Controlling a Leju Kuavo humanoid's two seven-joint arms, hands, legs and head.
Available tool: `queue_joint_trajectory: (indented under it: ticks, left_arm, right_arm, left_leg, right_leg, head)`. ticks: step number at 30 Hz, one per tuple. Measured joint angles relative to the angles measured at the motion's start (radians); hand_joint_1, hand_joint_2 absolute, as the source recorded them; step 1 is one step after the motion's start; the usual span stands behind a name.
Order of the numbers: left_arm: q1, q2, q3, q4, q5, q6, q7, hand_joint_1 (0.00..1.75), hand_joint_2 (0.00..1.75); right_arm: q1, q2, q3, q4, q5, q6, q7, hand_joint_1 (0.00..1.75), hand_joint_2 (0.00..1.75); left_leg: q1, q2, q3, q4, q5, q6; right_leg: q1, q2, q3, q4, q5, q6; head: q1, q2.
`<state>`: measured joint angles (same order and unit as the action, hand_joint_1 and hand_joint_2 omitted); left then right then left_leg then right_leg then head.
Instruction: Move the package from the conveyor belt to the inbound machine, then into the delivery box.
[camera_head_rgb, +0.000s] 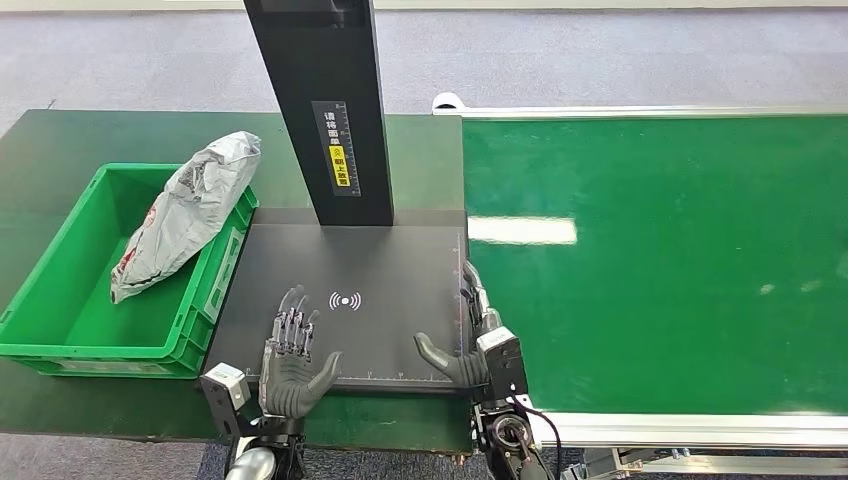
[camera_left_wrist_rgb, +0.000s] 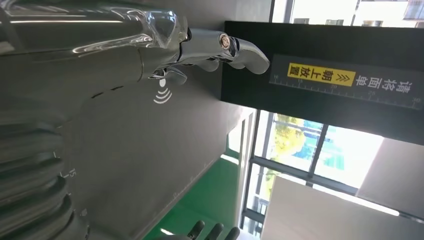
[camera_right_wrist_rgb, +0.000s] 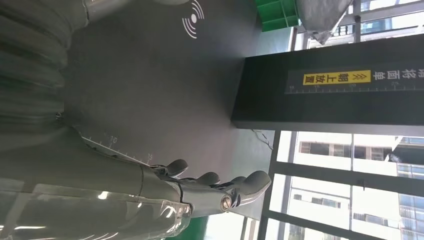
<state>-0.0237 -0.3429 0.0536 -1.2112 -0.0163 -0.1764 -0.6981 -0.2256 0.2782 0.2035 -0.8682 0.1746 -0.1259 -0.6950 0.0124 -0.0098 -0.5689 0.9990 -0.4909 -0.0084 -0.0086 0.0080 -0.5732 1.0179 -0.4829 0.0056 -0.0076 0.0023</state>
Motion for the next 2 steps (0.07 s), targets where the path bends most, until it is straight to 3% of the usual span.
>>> queue_joint_trajectory:
  ticks: [2]
  left_arm:
    - [0.0,0.0,-0.006,0.0,-0.005,0.012,0.0,0.0,1.75]
  right_arm:
    - [0.001,-0.001,0.003,0.003,-0.001,-0.002,0.0,0.0,1.75]
  left_leg:
    - [0.0,0.0,0.0,0.0,0.0,0.0]
  right_leg:
    - [0.0,0.0,0.0,0.0,0.0,0.0]
  head:
    - [0.0,0.0]
